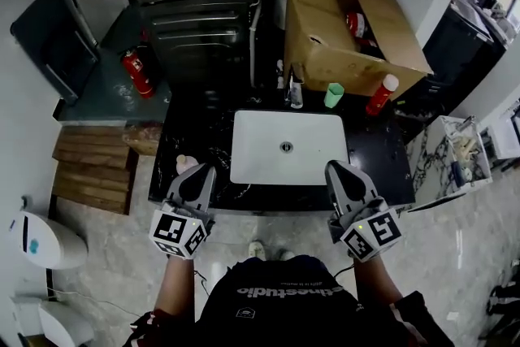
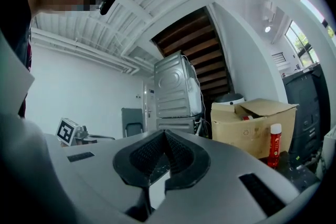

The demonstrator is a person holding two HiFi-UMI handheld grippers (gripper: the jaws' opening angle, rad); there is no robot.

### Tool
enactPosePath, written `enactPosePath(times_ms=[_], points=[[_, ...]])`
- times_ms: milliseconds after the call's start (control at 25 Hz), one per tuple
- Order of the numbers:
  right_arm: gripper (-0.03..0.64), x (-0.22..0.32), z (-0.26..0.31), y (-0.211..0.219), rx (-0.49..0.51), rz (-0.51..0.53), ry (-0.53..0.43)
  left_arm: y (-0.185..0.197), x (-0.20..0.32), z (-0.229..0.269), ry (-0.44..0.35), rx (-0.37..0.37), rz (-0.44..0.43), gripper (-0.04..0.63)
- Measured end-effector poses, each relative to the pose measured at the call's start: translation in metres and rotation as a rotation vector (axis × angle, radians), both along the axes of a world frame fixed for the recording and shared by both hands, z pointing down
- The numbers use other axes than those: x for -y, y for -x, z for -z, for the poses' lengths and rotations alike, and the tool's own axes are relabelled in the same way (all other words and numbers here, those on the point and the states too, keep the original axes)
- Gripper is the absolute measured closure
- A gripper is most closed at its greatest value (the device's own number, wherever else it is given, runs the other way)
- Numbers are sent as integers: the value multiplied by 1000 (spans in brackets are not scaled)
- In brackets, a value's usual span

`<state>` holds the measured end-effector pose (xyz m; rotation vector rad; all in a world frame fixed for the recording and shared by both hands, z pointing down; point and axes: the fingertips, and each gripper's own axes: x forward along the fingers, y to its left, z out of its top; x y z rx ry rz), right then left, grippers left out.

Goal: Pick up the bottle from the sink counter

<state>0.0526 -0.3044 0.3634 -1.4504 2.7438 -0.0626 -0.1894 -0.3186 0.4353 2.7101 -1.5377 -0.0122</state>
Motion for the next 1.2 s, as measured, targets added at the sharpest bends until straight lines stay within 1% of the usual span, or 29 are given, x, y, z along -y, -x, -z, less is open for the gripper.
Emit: enactPosePath(times_ms=[120, 240, 360, 440, 520, 600, 680, 760, 840, 920, 960, 1040, 1200], points=[[578, 15, -5, -1, 4, 4, 16, 2, 16, -11, 15, 0, -4, 578], [578, 29, -10, 0, 3, 25, 30, 7, 28, -18, 21, 9, 24, 572], [578, 40, -16, 4, -1, 55, 46, 15, 35, -30, 35, 29, 63, 503], [578, 46, -21, 8, -3, 71, 52, 25, 42, -41, 37, 52, 93, 471], [578, 51, -27, 13, -1, 85, 61, 37, 50, -53, 40, 60, 132, 453], [578, 56, -36, 19, -1, 103, 77, 54, 59, -68, 53, 51, 185, 424], [578, 60, -46, 26, -6, 124, 100, 72, 68, -82, 67, 51, 249, 364], [578, 63, -52, 33, -11, 144, 117, 89, 76, -93, 67, 83, 303, 331], [578, 66, -55, 39, -13, 156, 125, 104, 83, -107, 75, 107, 340, 324], [578, 67, -57, 42, -16, 163, 129, 118, 89, -127, 119, 87, 372, 319], [578, 68, -57, 44, -18, 165, 132, 123, 92, -138, 146, 71, 387, 305], [578, 69, -59, 45, -24, 166, 137, 130, 97, -155, 186, 50, 402, 298], [578, 70, -63, 40, -26, 154, 147, 124, 106, -182, 240, 63, 382, 296]])
